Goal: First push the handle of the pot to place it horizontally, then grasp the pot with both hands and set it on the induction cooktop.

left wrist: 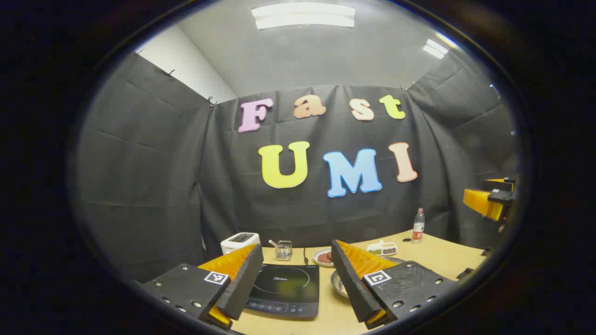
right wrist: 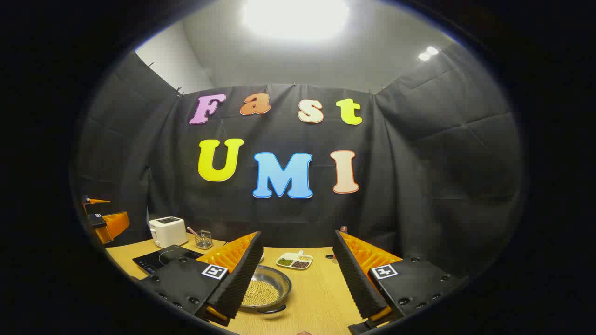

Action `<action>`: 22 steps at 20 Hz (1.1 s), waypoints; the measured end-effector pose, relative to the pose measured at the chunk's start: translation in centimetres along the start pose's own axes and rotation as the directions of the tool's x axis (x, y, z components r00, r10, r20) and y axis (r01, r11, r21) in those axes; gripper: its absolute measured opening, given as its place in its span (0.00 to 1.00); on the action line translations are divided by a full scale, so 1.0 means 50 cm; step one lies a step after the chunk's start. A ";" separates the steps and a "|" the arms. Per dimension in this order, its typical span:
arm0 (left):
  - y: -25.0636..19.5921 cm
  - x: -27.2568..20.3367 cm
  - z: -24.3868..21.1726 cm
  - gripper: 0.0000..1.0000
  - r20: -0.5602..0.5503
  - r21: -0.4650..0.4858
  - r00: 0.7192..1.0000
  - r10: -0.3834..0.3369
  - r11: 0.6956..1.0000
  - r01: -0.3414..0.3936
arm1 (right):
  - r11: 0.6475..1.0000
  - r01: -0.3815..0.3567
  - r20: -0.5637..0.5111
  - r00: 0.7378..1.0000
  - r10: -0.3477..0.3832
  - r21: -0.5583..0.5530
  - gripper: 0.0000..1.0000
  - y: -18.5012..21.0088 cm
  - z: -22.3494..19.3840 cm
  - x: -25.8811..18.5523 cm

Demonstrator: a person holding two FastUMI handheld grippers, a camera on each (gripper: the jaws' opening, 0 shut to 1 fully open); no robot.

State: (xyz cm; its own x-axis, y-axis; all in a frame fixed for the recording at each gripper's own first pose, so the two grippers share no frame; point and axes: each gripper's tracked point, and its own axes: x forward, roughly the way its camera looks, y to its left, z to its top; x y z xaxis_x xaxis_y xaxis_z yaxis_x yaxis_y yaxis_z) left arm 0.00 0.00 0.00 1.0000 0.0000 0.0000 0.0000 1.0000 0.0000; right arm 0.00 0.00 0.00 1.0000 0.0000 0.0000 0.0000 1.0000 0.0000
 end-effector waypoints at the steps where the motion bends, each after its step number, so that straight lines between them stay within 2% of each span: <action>1: 0.000 0.001 -0.001 0.87 -0.001 0.000 1.000 0.001 1.000 -0.001 | 1.000 0.002 -0.001 1.000 -0.002 0.002 0.95 -0.001 -0.001 0.002; 13: -0.001 0.000 0.004 0.87 0.005 -0.003 1.000 0.002 1.000 -0.002 | 1.000 0.005 0.011 1.000 -0.005 -0.014 0.95 -0.002 0.009 0.006; 14: 0.000 -0.002 0.003 0.87 0.003 -0.004 1.000 0.003 1.000 -0.003 | 1.000 0.005 0.010 1.000 -0.005 -0.014 0.98 -0.001 0.009 0.007; 22: 0.009 -0.003 0.001 0.87 -0.009 0.003 1.000 0.011 1.000 -0.011 | 1.000 0.002 -0.004 1.000 -0.002 -0.016 0.94 -0.002 0.001 0.003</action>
State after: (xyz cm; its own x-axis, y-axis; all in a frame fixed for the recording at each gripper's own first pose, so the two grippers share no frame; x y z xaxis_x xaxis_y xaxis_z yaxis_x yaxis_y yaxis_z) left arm -0.14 0.44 0.07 0.9999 0.0114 -0.0087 -0.0114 0.9999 0.0030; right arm 0.15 -0.11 0.04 1.0000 -0.0022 -0.0036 0.0022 0.9999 -0.0162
